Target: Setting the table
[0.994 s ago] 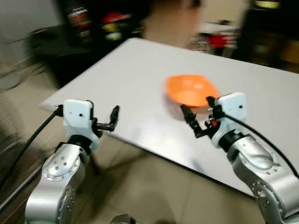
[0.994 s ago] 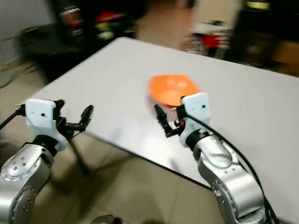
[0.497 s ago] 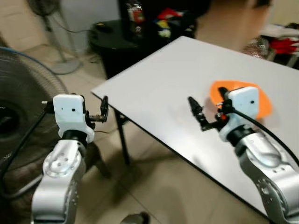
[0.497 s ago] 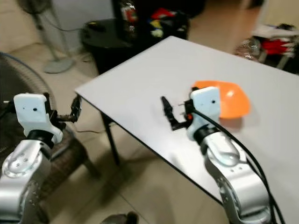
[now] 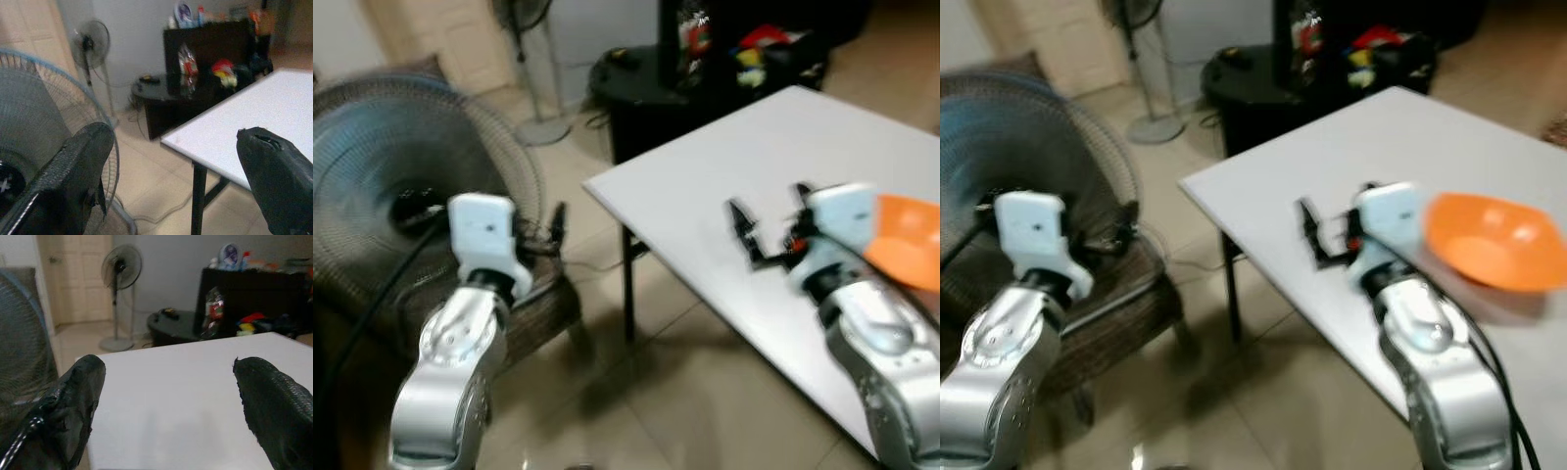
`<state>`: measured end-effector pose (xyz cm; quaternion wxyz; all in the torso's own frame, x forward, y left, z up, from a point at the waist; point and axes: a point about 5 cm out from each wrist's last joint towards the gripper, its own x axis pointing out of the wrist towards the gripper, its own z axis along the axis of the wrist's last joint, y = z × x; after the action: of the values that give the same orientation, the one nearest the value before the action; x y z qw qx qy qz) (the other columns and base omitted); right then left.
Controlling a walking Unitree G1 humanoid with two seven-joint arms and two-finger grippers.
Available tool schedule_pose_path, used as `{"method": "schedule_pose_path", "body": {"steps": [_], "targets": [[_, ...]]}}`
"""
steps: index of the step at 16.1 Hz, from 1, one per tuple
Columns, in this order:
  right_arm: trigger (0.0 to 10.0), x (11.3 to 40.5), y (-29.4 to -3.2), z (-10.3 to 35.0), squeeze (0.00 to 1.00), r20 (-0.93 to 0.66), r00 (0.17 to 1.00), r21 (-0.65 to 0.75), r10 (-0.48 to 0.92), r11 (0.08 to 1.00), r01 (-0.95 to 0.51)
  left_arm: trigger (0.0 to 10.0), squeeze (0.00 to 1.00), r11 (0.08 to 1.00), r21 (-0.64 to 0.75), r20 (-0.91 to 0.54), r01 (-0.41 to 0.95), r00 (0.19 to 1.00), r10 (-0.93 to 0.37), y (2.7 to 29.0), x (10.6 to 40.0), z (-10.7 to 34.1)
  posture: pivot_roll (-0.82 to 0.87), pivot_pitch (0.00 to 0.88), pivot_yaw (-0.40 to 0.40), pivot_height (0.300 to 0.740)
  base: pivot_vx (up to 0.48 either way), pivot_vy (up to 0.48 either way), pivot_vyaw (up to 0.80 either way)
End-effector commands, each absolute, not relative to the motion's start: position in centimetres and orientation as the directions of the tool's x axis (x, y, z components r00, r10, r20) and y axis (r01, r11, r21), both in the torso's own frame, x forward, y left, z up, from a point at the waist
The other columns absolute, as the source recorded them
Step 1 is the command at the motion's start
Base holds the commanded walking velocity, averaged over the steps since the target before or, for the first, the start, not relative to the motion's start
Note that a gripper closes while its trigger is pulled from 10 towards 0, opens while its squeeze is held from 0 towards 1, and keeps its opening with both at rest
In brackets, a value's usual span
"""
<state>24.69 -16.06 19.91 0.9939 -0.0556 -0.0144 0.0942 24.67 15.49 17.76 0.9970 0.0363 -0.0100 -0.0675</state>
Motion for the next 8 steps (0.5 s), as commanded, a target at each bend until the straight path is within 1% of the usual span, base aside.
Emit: {"method": "schedule_pose_path", "body": {"steps": [1,3,5,6,7,8], "targets": [[10.0,24.4,-15.7,20.2,1.00,0.026,0.975,-0.122,0.221,0.969,-0.216,10.0,1.00,0.987,0.086,-0.024,0.135,0.991,-0.134,15.5,24.6,16.9,-0.05,0.000,0.082,0.740,0.000,0.000,0.79],[10.0,24.1,-16.0,19.4,1.00,-0.009,0.978,-0.114,0.207,0.972,-0.206,10.0,1.00,0.991,0.086,-0.031,0.102,0.995,-0.099,15.5,24.7,16.7,-0.05,0.000,0.074,0.740,0.000,0.000,0.79],[10.0,24.0,-15.6,19.3,1.00,-0.013,0.975,-0.086,0.222,0.971,-0.222,10.0,1.00,0.991,0.074,-0.055,0.112,0.993,-0.108,15.7,24.4,16.4,-0.04,0.000,0.073,0.740,0.000,0.000,0.79],[10.0,24.0,-15.5,18.9,1.00,-0.029,0.974,-0.091,0.226,0.969,-0.228,10.0,0.97,0.987,0.091,-0.069,0.131,0.990,-0.125,15.6,24.1,16.3,-0.04,0.000,0.075,0.740,0.000,0.000,0.79],[10.0,24.0,-15.6,18.8,1.00,-0.035,0.977,-0.084,0.212,0.973,-0.214,10.0,0.59,0.989,0.077,-0.061,0.128,0.990,-0.124,15.6,24.1,16.3,-0.05,0.000,0.082,0.740,0.000,0.000,0.79],[10.0,24.0,-15.7,18.8,1.00,-0.037,0.978,-0.082,0.205,0.975,-0.208,10.0,0.59,0.989,0.078,-0.057,0.126,0.991,-0.121,15.6,24.1,16.3,-0.05,0.000,0.083,0.740,0.000,0.000,0.79]]}}
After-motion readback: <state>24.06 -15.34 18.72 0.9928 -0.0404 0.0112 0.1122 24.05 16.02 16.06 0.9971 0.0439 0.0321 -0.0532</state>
